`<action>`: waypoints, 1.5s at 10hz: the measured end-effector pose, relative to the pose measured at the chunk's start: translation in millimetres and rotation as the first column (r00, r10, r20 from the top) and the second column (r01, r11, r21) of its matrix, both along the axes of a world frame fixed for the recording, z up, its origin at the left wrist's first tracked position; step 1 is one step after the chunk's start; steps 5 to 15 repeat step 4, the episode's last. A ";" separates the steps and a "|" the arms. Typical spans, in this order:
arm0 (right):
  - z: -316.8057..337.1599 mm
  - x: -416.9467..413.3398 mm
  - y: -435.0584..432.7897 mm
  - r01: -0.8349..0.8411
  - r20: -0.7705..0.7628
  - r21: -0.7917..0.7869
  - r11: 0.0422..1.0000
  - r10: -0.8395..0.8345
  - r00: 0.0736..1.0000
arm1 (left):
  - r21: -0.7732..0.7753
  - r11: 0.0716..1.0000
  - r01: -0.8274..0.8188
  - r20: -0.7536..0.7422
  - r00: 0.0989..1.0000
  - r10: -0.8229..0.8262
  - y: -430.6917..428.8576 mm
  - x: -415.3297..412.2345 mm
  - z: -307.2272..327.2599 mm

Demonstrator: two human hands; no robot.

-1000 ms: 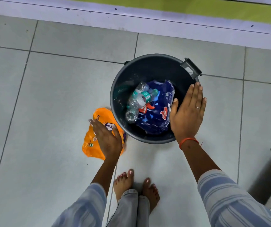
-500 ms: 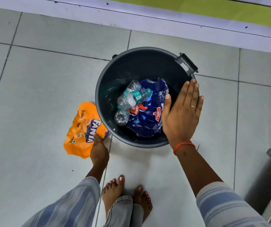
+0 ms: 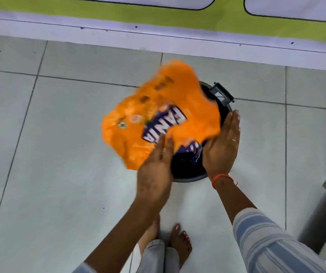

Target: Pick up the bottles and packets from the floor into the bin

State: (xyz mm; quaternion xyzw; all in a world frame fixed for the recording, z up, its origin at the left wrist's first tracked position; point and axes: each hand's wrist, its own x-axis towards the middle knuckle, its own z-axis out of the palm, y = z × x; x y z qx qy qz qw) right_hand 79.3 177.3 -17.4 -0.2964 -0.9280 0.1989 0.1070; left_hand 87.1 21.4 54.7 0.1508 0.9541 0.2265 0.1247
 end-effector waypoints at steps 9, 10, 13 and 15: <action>31.6 0.2 3.5 -0.075 0.154 -0.137 0.988 0.096 0.983 | -0.112 0.927 0.358 0.534 0.808 -0.248 43.8 -51.9 -32.6; 31.6 0.2 3.5 -0.075 0.154 -0.137 0.988 0.096 0.983 | -0.112 0.927 0.358 0.534 0.808 -0.248 43.8 -51.9 -32.6; 31.6 0.2 3.5 -0.075 0.154 -0.137 0.988 0.096 0.983 | -0.112 0.927 0.358 0.534 0.808 -0.248 43.8 -51.9 -32.6; 31.6 0.2 3.5 -0.075 0.154 -0.137 0.988 0.096 0.983 | -0.112 0.927 0.358 0.534 0.808 -0.248 43.8 -51.9 -32.6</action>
